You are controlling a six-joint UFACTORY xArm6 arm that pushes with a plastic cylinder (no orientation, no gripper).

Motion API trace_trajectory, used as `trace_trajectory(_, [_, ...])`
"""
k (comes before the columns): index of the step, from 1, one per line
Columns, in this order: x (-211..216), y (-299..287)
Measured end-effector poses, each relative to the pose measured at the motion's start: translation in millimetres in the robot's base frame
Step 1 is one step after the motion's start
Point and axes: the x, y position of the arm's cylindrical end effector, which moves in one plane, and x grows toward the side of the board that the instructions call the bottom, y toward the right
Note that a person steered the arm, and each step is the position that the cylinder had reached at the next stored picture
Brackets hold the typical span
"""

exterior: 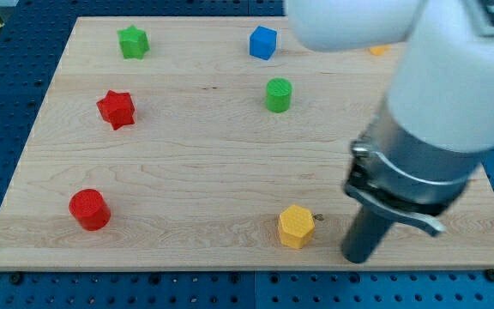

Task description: Slide the hexagon to the bottom center

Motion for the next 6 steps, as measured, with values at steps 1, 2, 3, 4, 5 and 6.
trace_trajectory(1, [-16.3,-20.1])
trace_trajectory(2, [-20.3,-20.5])
trace_trajectory(3, [-20.4,-41.5])
trace_trajectory(4, [-23.4,-44.5])
trace_trajectory(5, [-62.6,-20.7])
trace_trajectory(6, [-107.1,-37.3])
